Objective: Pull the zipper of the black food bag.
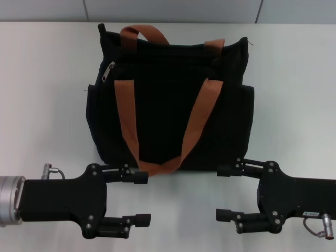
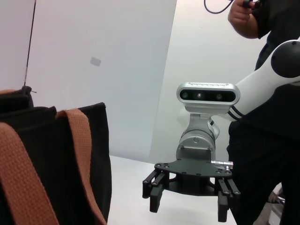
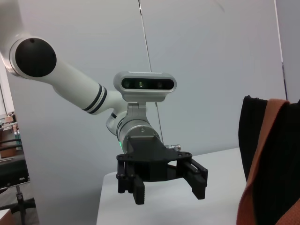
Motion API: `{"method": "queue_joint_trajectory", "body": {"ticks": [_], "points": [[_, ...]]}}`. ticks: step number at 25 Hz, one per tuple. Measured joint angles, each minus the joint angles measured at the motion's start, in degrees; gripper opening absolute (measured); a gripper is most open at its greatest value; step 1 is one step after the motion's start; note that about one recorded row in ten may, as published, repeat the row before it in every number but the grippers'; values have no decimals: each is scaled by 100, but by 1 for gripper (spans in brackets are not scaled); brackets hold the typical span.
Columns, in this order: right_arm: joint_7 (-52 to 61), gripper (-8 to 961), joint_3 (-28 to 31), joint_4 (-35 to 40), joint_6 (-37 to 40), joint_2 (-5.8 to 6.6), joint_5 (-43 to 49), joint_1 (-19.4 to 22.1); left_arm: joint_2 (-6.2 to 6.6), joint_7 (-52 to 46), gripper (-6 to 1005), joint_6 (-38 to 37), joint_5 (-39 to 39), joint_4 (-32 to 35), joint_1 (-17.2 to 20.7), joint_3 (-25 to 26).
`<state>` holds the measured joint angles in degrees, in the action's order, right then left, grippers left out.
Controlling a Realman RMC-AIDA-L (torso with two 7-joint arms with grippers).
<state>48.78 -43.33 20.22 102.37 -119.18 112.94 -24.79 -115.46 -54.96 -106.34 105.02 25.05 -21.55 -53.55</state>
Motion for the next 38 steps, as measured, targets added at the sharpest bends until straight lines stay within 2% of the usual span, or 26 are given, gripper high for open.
{"method": "queue_joint_trajectory", "body": {"ticks": [12, 17, 18, 21, 23, 28, 30, 31, 33, 34, 35, 36, 38], "points": [[0, 802, 0, -10, -17, 0, 0, -5, -11, 12, 742, 4, -2, 0, 37, 29], [0, 802, 0, -10, -84, 0, 0, -8, -40, 31, 743, -221, -159, -4, 37, 186], [0, 802, -1, -10, -92, 0, 0, -9, -60, 51, 742, -276, -213, -7, 37, 266], [0, 802, 0, -10, -103, -1, 0, -4, -258, 411, 742, -621, -538, -47, 52, 994], [0, 802, 0, -10, -107, -1, 0, -3, -304, 633, 742, -767, -879, -174, 80, 1368], [22, 802, 31, -4, -93, 0, 0, 0, -268, 722, 743, -721, -2024, -478, 117, 1820], [28, 802, 35, 3, -88, 3, 0, 16, -250, 698, 743, -610, -2140, -454, 137, 1982], [28, 802, 35, 4, -88, 3, 0, 25, -155, 574, 743, -235, -2184, -314, 158, 2250], [27, 802, 35, 11, -92, 4, 0, 40, 9, 440, 743, 190, -2121, -196, 135, 2261], [27, 802, 33, 13, -96, 4, 0, 41, 9, 440, 742, 190, -2121, -196, 135, 2261], [27, 802, 30, 15, -99, 5, 0, 43, 110, 395, 742, 479, -2038, -163, 107, 2211], [29, 802, 30, 16, -99, 6, 0, 44, 305, 368, 742, 1158, -1690, -132, 18, 2137], [34, 802, 38, 18, -99, 10, 0, 46, 392, 368, 742, 1503, -1302, -91, -70, 2131]]}}
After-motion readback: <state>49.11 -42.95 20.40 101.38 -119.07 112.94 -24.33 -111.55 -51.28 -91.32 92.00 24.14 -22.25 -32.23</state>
